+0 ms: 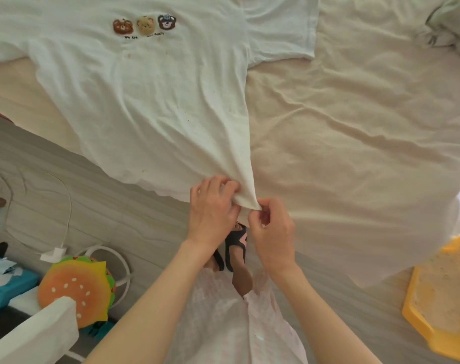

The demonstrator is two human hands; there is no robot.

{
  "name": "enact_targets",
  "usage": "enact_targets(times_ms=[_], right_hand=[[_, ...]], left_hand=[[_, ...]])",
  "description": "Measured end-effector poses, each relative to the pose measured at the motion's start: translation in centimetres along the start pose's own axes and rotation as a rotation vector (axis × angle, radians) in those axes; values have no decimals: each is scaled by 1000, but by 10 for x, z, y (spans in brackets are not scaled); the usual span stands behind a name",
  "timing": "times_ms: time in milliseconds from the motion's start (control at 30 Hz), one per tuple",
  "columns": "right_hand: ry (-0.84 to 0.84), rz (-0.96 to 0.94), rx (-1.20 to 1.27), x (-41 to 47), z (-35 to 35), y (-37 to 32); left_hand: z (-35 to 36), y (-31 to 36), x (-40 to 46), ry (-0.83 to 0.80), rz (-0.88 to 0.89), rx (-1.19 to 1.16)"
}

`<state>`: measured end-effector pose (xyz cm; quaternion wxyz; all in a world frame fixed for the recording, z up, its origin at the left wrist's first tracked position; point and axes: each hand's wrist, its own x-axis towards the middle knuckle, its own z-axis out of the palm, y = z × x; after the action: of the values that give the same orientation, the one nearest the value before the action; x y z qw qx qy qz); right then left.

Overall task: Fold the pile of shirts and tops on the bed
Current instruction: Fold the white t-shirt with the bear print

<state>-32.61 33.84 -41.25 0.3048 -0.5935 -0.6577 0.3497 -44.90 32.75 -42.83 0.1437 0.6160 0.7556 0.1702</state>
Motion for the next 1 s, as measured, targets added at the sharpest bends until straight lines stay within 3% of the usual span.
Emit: enact_targets(times_ms=[267,633,1000], right_hand=[[-57,-294,-332,6,-8,14],[-238,-520,-228,36,-14,11],[-504,-735,-623,65,-53,57]], left_hand=[[-40,-20,-23,142,85,-18],[-41,-34,-24,43,48,15],[-37,-70,-9,-49,-13,67]])
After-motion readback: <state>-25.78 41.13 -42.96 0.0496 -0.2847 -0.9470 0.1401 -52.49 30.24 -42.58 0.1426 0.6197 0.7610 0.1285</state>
